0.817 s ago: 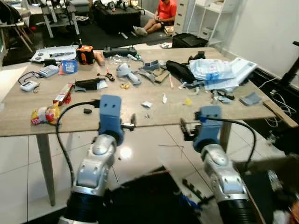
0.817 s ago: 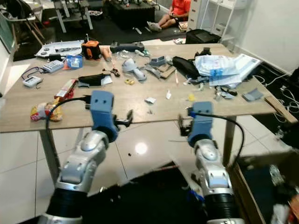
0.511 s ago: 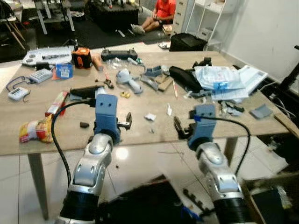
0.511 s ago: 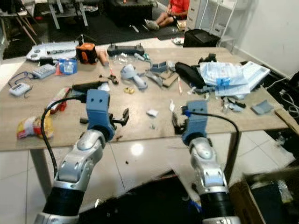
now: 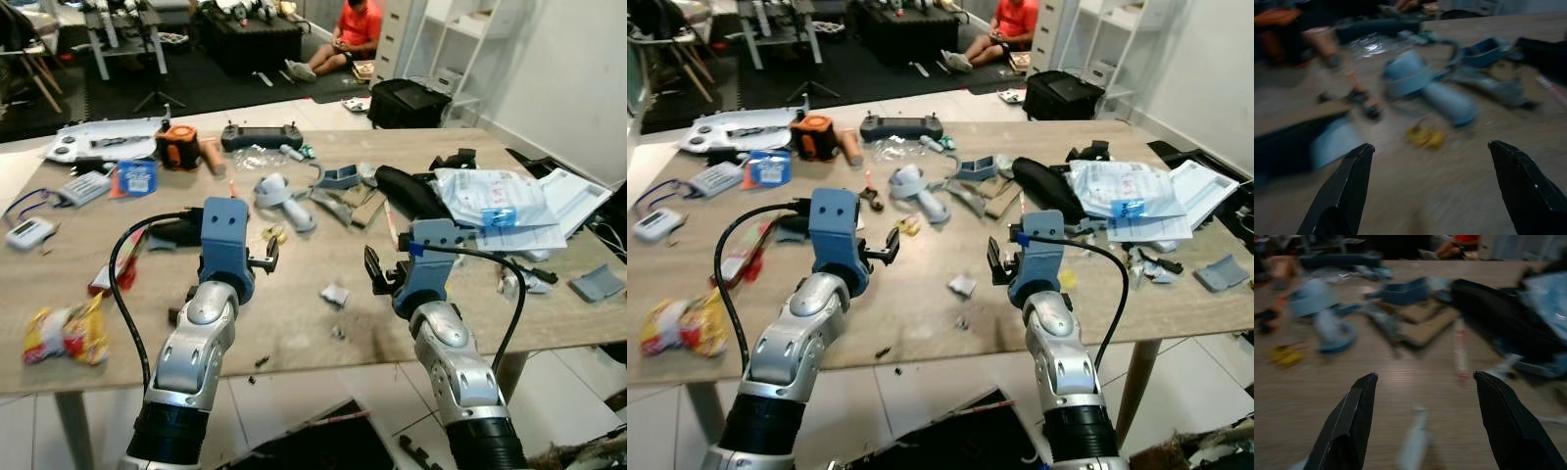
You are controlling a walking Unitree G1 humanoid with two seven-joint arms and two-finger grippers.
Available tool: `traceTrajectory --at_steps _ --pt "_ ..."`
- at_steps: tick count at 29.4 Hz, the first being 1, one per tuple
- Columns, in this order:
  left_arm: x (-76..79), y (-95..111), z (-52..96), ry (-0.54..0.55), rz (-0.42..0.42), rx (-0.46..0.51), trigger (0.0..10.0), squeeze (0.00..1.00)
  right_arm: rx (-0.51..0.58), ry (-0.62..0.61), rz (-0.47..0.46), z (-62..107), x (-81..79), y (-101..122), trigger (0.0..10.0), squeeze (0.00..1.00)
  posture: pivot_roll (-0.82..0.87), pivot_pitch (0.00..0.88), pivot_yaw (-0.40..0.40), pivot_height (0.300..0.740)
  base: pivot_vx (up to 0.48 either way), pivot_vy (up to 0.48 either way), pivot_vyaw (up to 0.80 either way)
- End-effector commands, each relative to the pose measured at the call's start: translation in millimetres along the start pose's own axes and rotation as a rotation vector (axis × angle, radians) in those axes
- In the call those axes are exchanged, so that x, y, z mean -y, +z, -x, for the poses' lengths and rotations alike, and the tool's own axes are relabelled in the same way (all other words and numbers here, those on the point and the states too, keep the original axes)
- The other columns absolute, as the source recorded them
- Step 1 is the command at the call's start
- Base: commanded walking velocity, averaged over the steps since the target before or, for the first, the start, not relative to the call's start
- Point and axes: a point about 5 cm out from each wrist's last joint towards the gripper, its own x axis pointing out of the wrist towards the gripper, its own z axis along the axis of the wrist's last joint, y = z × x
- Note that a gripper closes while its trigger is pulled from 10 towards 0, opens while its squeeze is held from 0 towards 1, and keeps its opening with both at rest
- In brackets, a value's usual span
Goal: Picking trash to rubbish bin
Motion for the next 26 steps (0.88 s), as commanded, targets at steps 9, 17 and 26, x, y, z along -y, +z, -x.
traceTrajectory --at_steps 9,17,26 --pt "3.7 -3.2 0.9 -0.008 0.0 -0.013 10.0 0.0 -0.013 -0.017 0.012 1.5 6.9 -2.2 10.0 0.0 -0.01 0.046 -0.027 0.74 0.326 0.0 0.0" --pt "3.9 -3.3 1.1 -0.005 0.004 -0.016 10.0 0.0 -0.014 -0.015 0.012 1.0 7.2 -1.6 10.0 0.0 -0.01 0.049 -0.029 0.74 0.304 0.0 0.0" --pt "7.1 -4.8 1.2 -0.016 -0.018 -0.016 10.0 0.0 -0.02 -0.013 0.013 1.1 7.0 -2.4 10.0 0.0 -0.01 0.056 -0.03 0.74 0.159 0.0 0.0"
